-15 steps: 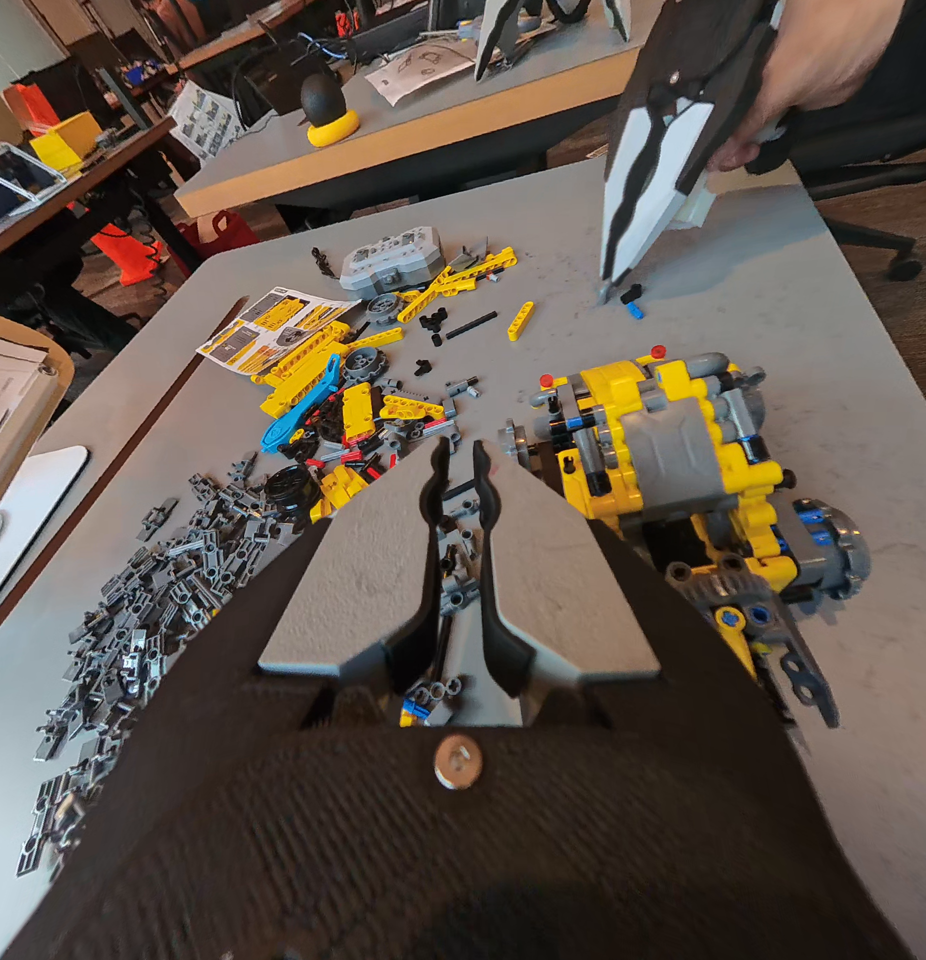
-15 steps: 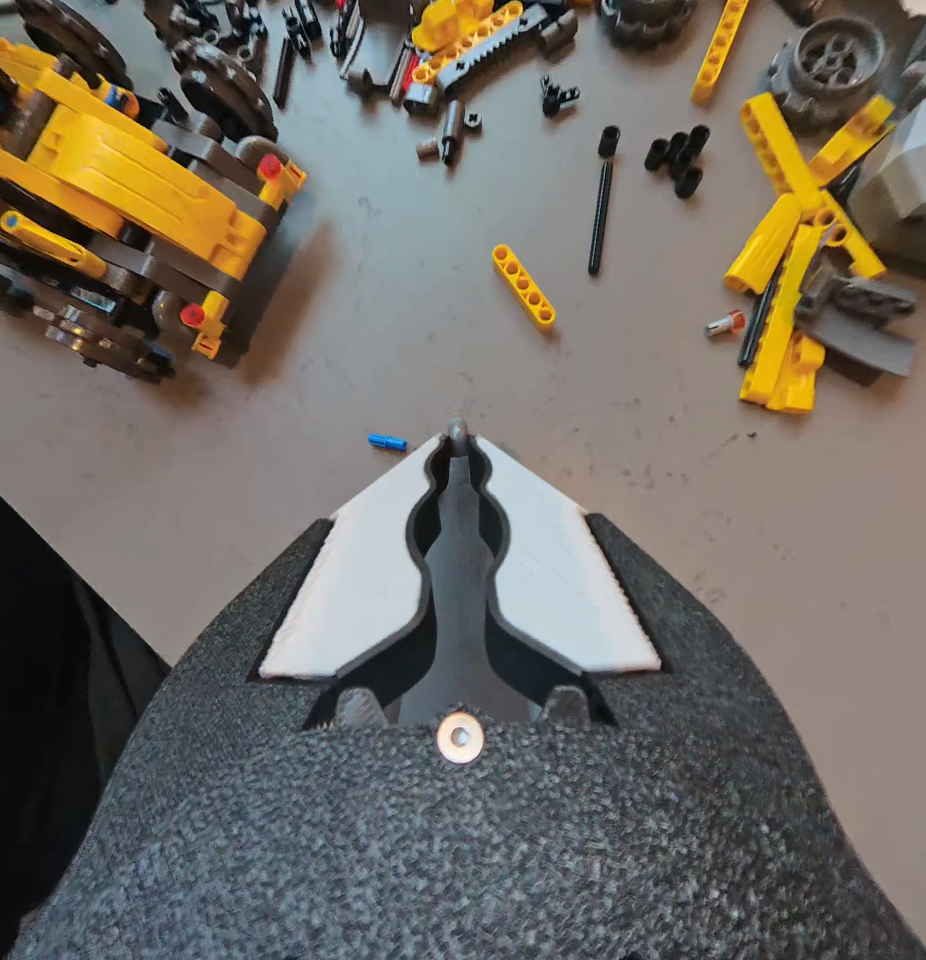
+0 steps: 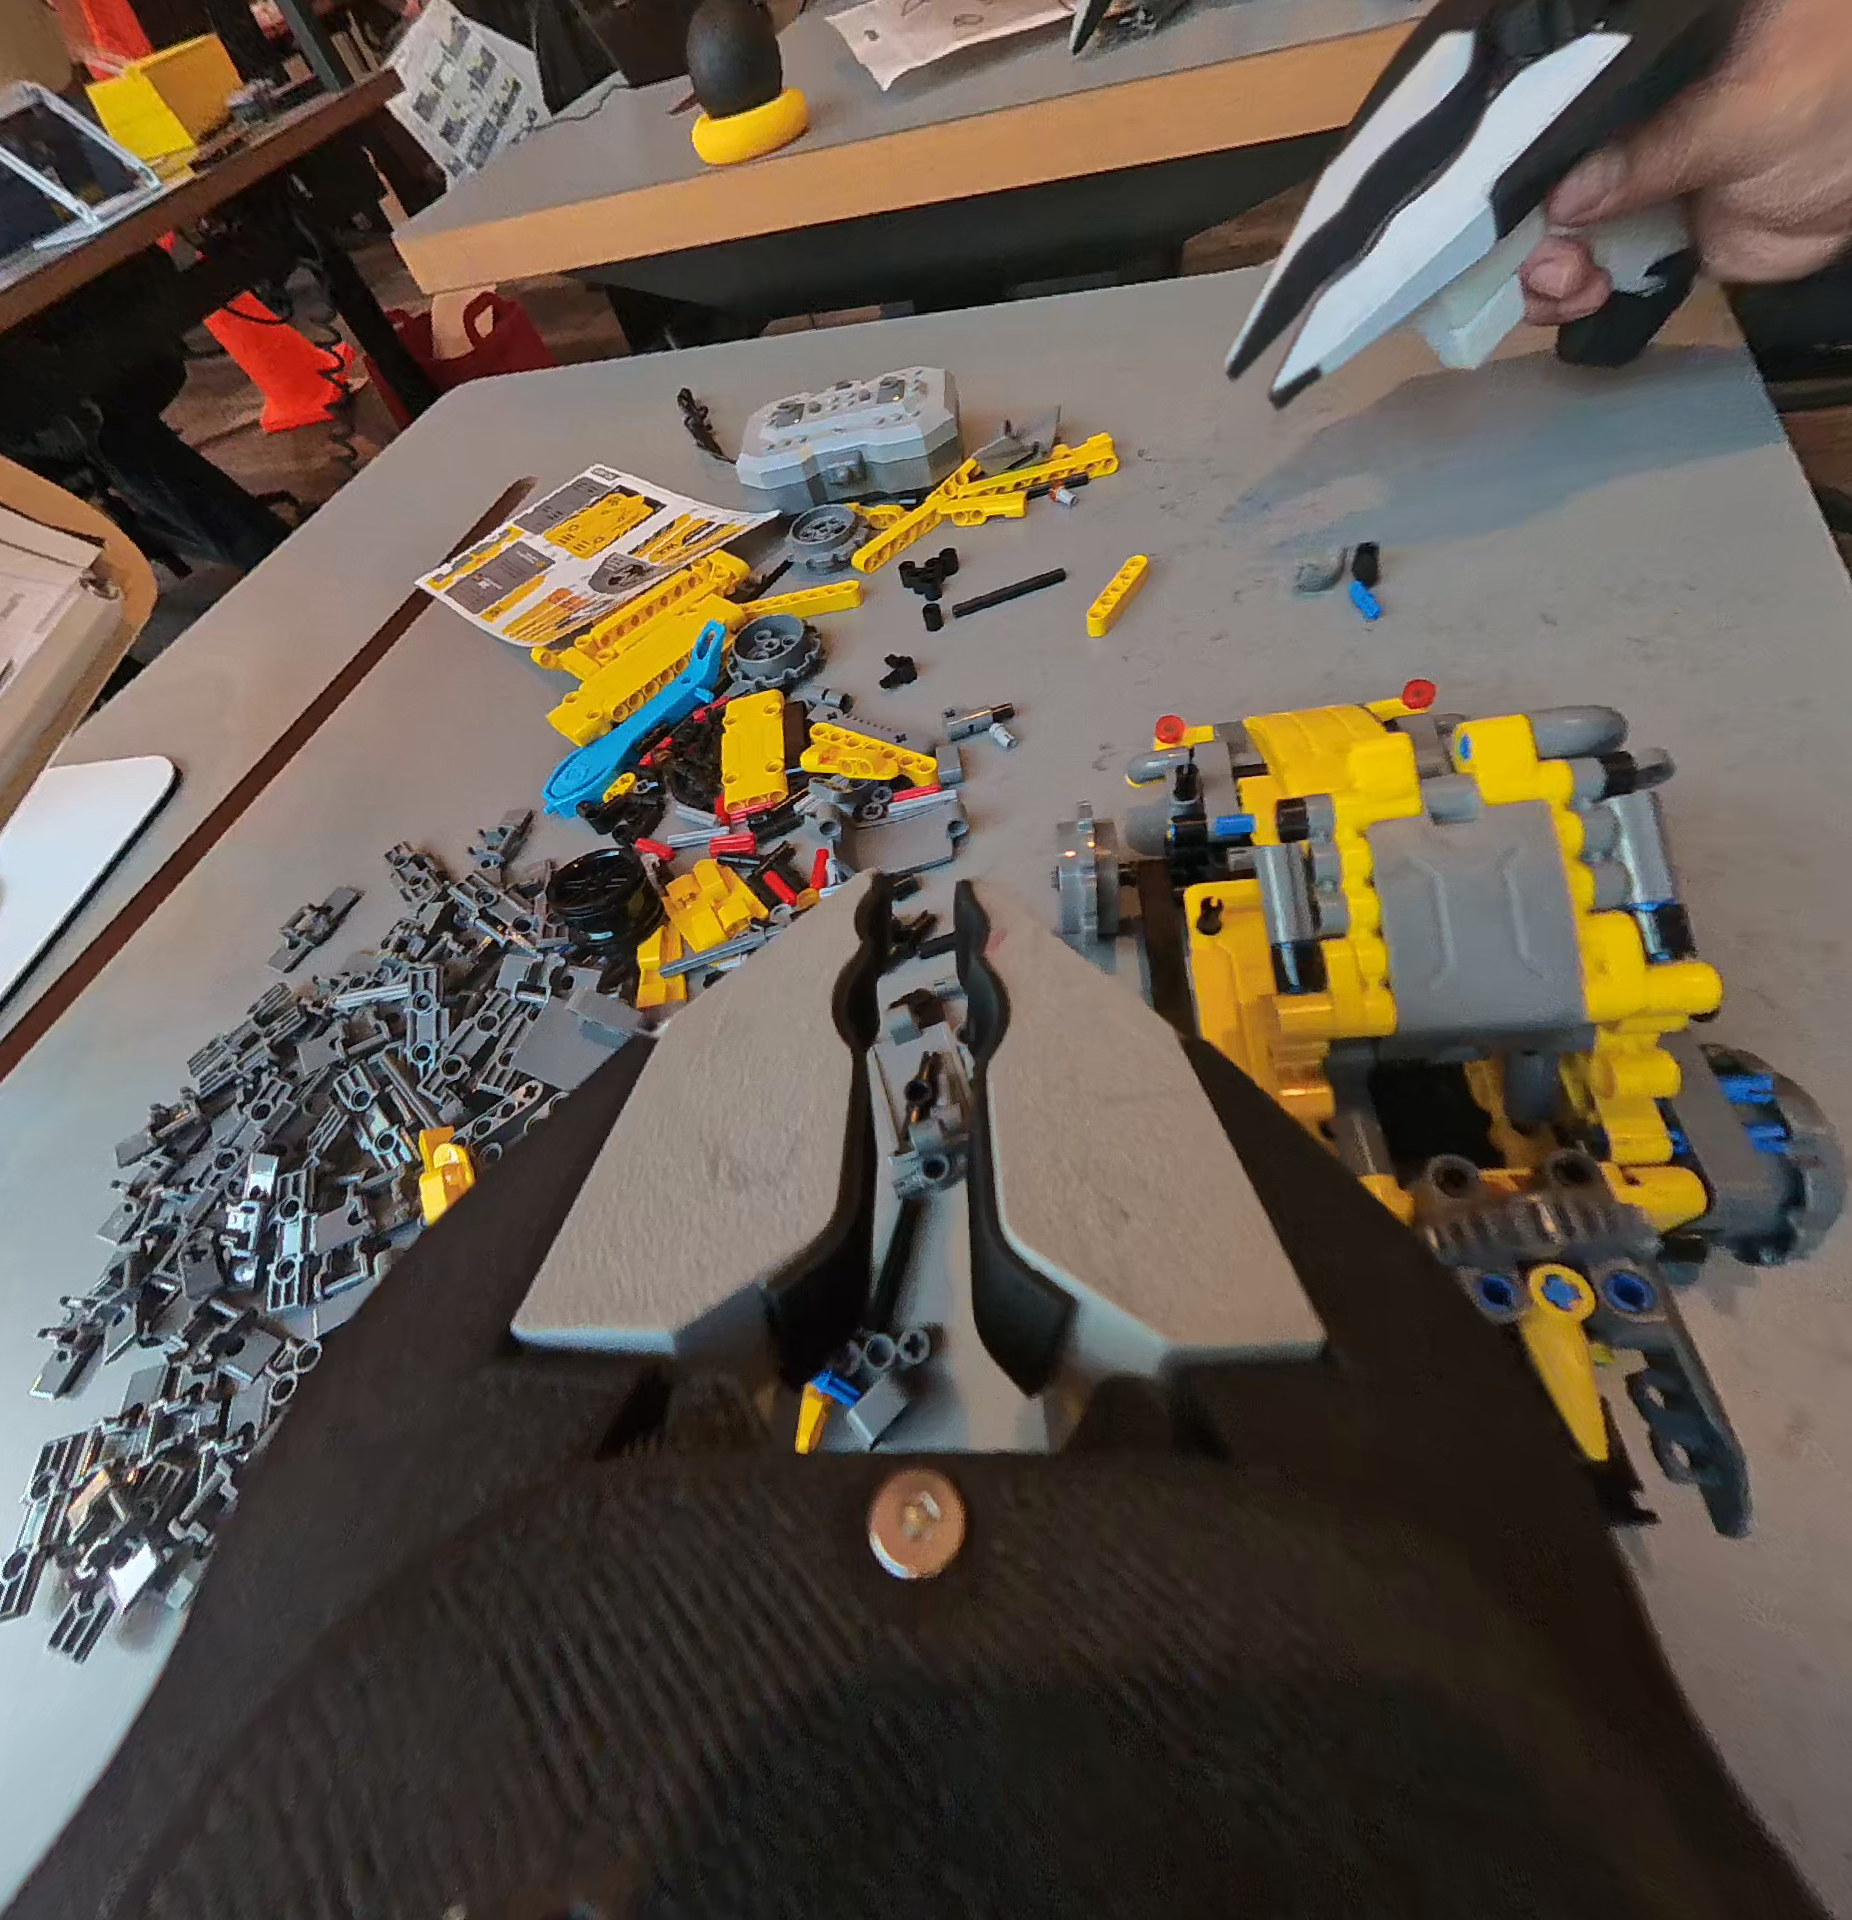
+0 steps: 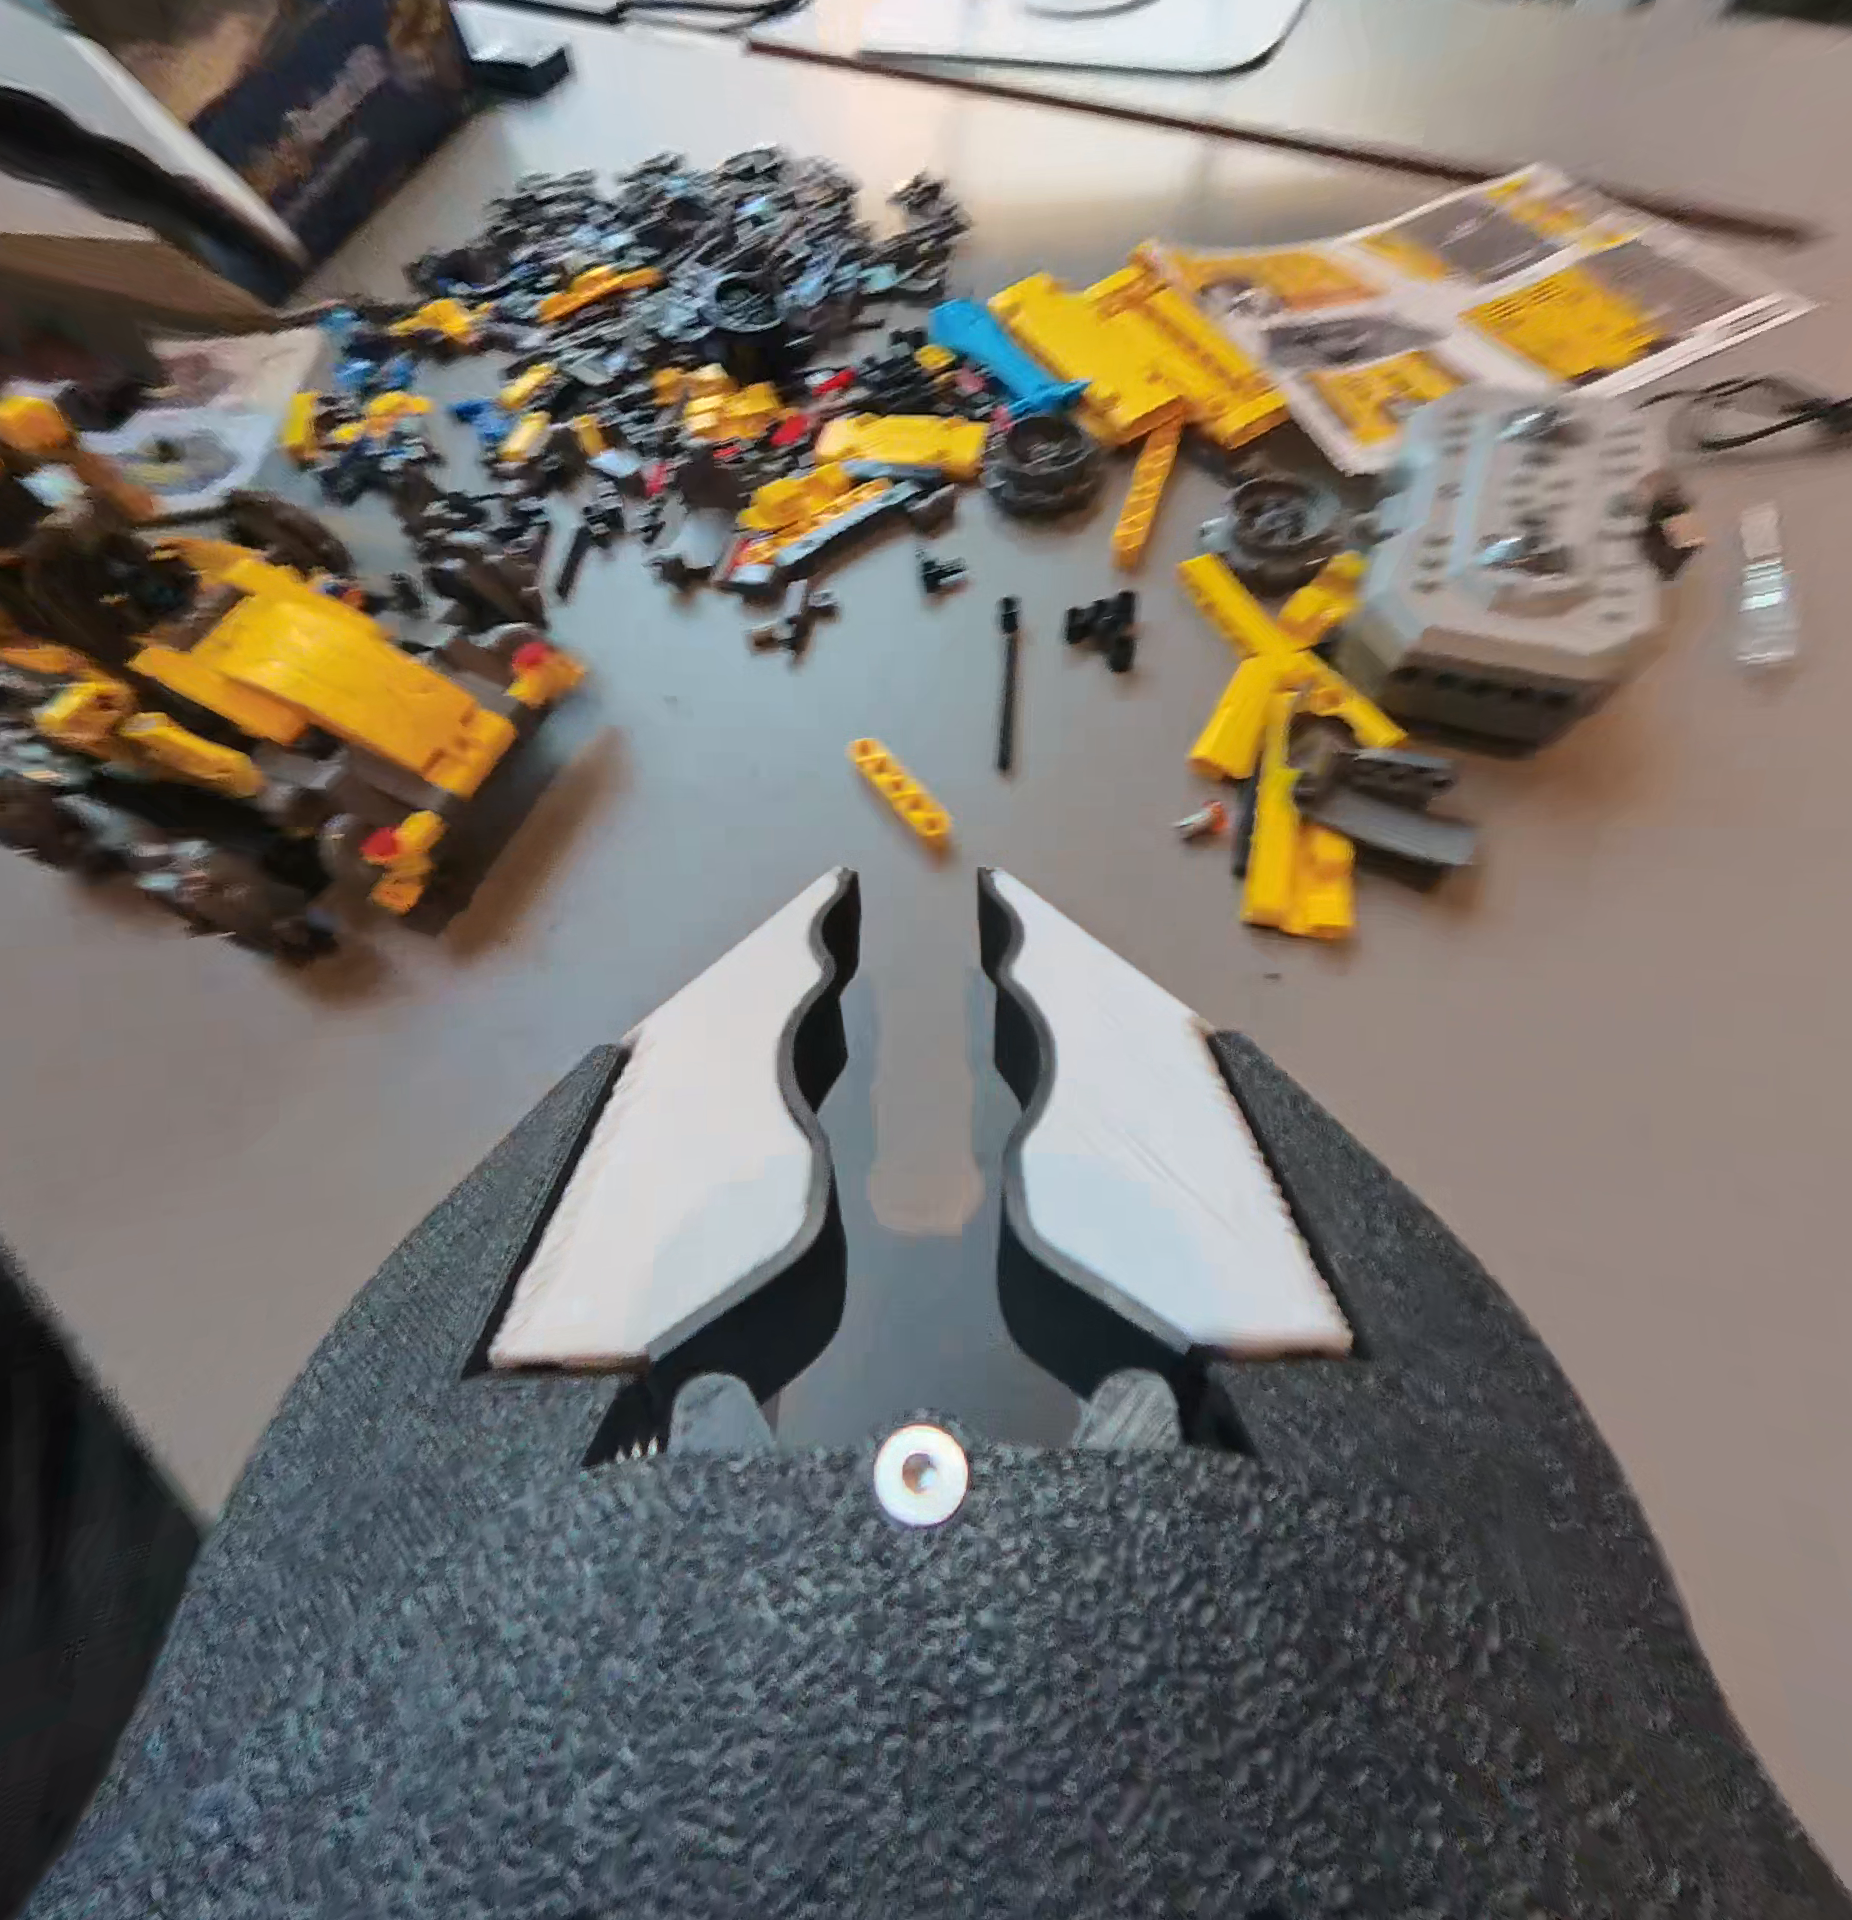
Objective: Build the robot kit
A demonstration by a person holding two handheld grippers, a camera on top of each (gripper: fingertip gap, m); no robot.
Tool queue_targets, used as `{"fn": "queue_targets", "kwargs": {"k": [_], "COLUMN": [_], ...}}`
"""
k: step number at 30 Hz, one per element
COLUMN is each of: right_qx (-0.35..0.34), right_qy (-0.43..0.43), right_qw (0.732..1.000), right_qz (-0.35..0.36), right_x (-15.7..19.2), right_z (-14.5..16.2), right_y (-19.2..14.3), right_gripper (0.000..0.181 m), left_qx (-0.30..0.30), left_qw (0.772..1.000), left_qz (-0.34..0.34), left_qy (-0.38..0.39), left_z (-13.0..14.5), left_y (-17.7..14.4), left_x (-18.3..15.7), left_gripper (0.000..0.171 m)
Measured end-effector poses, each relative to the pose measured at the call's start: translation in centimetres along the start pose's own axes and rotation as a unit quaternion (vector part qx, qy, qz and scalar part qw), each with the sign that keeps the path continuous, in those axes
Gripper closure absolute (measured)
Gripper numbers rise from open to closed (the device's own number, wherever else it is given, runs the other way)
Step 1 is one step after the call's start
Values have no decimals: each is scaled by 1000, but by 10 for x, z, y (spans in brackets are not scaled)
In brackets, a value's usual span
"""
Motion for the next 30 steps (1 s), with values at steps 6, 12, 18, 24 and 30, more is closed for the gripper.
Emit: {"fn": "queue_targets", "kwargs": {"k": [6,12,18,24,30], "right_qx": [-74,-118,-100,-97,-102], "right_qy": [-39,-66,-105,-104,-98], "right_qw": [981,960,956,953,953], "right_qz": [173,244,256,267,267], "right_x": [-33,-43,-38,-40,-41], "right_z": [4,-3,-2,-2,-3], "right_y": [-11,-19,-11,-11,-12], "right_gripper": [164,159,159,159,159], "left_qx": [8,21,34,19,27], "left_qw": [1000,999,993,986,983], "left_qz": [-11,-28,-83,-96,-102], "left_qy": [-12,-23,-77,-138,-149], "left_z": [3,9,16,21,25], "left_y": [1,3,-5,-19,-16], "left_x": [5,11,32,48,49], "left_gripper": [163,164,163,164,163]}}
Point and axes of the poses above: each gripper's, where its closed fingertips meet, y out along the fingers, z out of its underside, x = y × z across the jaws, the point moved 6 cm from there along -y, back along the fingers, and after that the axes turned 4 degrees about z, right-handed, at the moved point
